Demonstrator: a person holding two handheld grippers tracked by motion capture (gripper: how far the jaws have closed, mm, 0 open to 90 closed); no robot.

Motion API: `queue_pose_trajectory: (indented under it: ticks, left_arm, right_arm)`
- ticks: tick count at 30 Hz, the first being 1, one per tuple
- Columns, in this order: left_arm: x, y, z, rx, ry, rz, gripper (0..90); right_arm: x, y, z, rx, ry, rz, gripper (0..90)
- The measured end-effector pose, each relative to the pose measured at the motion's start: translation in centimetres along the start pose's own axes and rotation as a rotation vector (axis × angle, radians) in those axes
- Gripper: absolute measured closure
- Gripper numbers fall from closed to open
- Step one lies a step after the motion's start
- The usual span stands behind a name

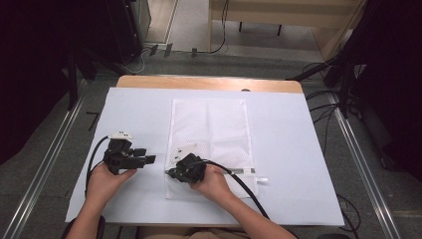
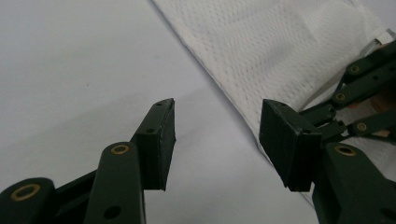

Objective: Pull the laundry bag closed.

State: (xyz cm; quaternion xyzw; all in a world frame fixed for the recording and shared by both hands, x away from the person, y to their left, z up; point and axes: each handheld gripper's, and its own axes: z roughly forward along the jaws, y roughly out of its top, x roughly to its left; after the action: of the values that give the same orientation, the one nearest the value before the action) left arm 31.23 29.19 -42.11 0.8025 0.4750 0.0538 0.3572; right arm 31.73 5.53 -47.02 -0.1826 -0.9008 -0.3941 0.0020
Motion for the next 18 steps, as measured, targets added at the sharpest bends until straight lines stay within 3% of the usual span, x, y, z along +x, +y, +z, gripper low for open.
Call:
queue_pose_trajectory:
  ticks: [2, 4, 9, 12, 18]
  left_arm:
    - [-0.1, -0.1, 0.0, 0.001, -0.009, 0.009, 46.3]
    - [-0.3, -0.2, 0.0, 0.001, -0.016, 0.026, 46.2]
    - [-0.8, -0.5, 0.2, 0.033, -0.077, 0.058, 47.8]
    - [-1.5, -0.5, 0.6, 0.051, -0.099, 0.095, 47.0]
    - [-2.2, -0.5, 1.3, 0.085, -0.138, 0.124, 45.7]
  right_arm:
    - [-0.4, 0.1, -0.1, -0.003, 0.026, 0.035, 87.8]
    - [-0.5, 0.5, -0.7, -0.015, 0.026, 0.024, 87.8]
    - [-1.4, 0.9, -1.5, -0.027, 0.046, 0.066, 87.8]
    - [-1.4, 1.1, -2.0, -0.036, 0.04, 0.053, 87.8]
    - [-1.7, 1.3, -2.5, -0.02, 0.05, 0.057, 87.8]
